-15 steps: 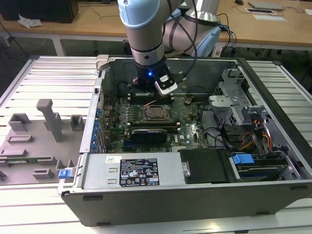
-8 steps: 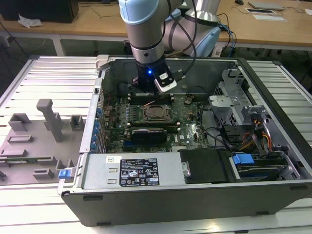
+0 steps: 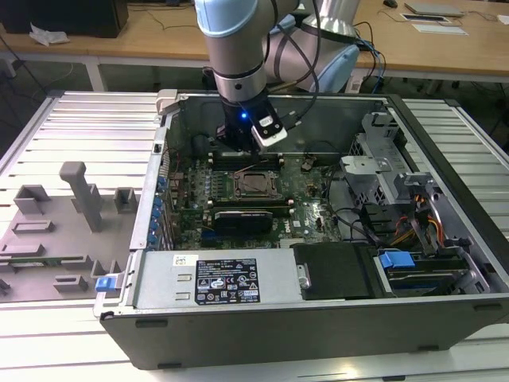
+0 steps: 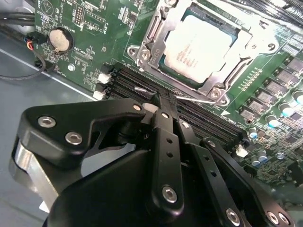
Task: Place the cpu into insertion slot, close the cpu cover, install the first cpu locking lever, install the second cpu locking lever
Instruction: 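Install the first cpu locking lever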
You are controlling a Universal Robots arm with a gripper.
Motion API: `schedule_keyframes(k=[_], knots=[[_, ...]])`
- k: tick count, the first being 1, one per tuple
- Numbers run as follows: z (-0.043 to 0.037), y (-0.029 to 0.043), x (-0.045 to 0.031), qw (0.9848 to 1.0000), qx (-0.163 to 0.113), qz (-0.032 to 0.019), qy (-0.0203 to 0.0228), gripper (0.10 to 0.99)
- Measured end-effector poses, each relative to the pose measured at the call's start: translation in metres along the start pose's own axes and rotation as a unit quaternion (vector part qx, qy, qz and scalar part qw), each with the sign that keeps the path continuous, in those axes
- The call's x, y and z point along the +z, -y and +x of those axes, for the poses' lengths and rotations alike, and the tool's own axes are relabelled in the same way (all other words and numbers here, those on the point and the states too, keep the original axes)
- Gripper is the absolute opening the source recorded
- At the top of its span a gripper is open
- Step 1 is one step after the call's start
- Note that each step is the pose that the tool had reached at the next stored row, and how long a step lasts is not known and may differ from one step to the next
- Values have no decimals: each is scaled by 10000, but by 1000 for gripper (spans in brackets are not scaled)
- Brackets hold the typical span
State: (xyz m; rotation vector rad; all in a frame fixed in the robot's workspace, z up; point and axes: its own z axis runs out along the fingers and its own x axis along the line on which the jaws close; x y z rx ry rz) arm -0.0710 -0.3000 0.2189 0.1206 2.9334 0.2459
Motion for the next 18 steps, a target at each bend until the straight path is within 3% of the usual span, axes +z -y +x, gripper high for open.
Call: schedule_keyframes(k=[1,4,5,6,8,10,12,13,14,18], knots=[[2,-12,8,10000,1,32,4,106],[2,-12,9,10000,7,36,5,106],[4,-12,14,9999,128,58,26,106],[5,-11,20,9992,368,118,69,106],[6,-10,25,9990,423,138,100,106],[7,-9,31,9986,440,136,241,106],[7,-8,32,9984,434,121,353,106],[8,-8,34,9980,431,112,437,106],[7,-9,35,9979,435,110,456,106],[9,-18,39,9977,475,123,464,106]])
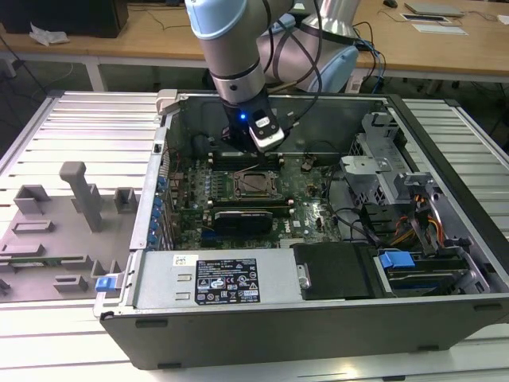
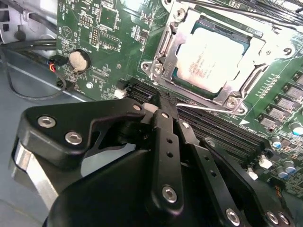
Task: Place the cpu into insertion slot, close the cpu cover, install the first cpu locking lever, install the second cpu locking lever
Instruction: 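Install the first cpu locking lever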
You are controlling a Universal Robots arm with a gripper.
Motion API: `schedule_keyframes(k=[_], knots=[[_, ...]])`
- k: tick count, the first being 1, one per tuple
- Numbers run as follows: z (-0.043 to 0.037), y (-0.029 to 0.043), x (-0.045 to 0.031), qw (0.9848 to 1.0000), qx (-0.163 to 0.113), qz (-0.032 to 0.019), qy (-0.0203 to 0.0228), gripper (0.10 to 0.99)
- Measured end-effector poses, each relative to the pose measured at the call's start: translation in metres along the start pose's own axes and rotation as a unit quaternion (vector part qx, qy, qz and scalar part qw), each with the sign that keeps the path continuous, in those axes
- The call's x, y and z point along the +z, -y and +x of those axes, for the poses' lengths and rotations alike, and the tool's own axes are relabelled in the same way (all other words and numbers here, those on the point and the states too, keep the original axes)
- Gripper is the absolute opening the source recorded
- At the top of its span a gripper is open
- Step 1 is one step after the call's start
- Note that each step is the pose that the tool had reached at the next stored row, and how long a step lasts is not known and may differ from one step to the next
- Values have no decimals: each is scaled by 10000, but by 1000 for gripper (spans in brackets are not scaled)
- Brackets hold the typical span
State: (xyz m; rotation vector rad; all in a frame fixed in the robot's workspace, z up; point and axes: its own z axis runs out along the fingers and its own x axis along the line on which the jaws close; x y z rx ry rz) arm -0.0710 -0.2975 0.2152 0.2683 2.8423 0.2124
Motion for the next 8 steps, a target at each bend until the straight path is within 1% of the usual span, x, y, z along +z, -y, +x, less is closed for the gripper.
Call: schedule_keyframes(k=[3,8], knots=[[6,-5,6,10000,58,17,11,106],[52,-7,14,9999,146,42,29,106]])
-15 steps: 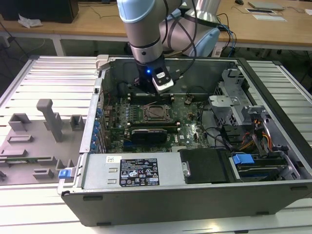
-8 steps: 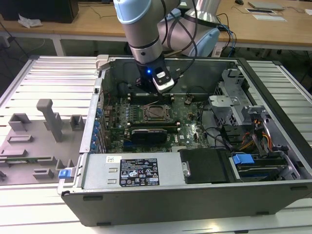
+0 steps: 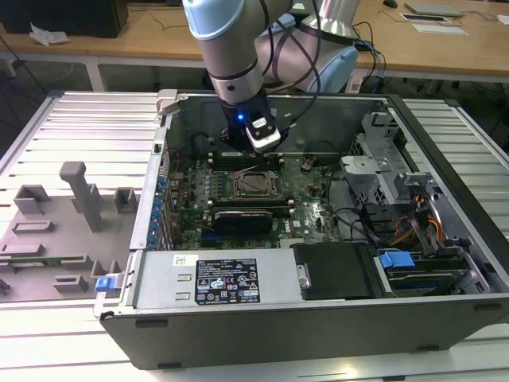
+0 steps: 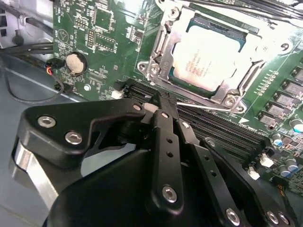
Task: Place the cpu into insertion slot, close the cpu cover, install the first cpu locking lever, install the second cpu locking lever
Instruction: 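Install the first cpu locking lever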
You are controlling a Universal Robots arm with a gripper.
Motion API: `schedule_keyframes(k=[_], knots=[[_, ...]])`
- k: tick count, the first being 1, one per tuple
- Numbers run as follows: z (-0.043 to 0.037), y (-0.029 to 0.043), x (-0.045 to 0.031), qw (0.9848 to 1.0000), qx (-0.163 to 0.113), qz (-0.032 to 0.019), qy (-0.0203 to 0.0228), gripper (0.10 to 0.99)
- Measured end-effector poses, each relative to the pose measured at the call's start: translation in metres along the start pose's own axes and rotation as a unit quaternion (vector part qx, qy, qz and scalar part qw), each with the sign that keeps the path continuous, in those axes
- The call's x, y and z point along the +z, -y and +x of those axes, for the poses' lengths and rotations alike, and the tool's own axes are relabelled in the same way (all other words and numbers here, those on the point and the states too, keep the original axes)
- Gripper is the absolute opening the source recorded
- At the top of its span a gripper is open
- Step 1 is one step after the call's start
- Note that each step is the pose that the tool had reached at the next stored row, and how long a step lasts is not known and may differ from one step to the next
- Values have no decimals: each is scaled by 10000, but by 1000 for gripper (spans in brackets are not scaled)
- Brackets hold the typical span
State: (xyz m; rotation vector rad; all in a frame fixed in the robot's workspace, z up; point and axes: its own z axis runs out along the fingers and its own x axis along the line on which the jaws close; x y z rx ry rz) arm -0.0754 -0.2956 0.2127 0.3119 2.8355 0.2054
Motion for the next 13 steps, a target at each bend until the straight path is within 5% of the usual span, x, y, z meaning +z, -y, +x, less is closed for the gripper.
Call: schedule_keyframes(k=[13], knots=[[65,-9,43,9997,206,51,114,106]])
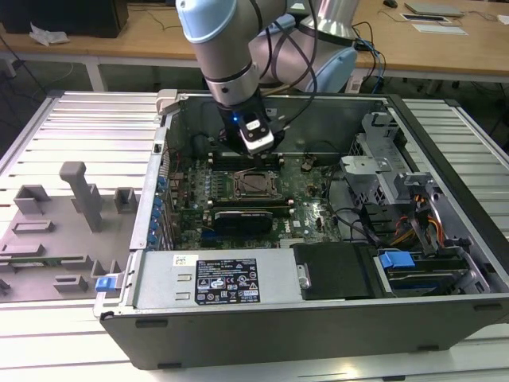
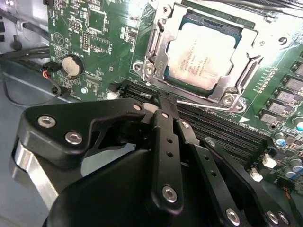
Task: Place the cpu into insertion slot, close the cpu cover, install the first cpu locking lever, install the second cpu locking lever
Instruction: 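Install the first cpu locking lever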
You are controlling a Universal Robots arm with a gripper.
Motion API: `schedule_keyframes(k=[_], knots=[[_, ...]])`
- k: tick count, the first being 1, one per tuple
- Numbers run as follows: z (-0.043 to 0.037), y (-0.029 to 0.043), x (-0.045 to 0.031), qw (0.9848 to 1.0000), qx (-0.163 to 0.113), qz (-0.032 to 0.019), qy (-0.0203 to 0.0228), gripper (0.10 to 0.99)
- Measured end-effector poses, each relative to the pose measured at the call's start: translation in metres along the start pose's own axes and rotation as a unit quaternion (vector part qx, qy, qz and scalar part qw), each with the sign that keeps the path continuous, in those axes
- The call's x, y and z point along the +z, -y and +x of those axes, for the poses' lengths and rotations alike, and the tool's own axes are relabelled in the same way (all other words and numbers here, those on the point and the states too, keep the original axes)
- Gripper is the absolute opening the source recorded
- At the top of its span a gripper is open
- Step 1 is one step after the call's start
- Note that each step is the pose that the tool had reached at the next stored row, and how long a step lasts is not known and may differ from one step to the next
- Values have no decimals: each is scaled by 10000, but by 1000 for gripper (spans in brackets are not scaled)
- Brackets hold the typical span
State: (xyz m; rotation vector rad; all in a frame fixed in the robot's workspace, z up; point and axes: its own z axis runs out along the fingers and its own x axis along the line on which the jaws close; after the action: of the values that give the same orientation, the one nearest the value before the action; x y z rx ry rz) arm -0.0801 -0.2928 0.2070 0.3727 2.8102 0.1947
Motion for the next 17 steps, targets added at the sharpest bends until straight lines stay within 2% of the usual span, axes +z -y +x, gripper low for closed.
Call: schedule_keyframes(k=[7,13,17], knots=[[19,-9,14,9998,190,55,35,106],[40,-66,22,9995,290,84,53,106],[46,-79,29,9992,375,108,69,106]])
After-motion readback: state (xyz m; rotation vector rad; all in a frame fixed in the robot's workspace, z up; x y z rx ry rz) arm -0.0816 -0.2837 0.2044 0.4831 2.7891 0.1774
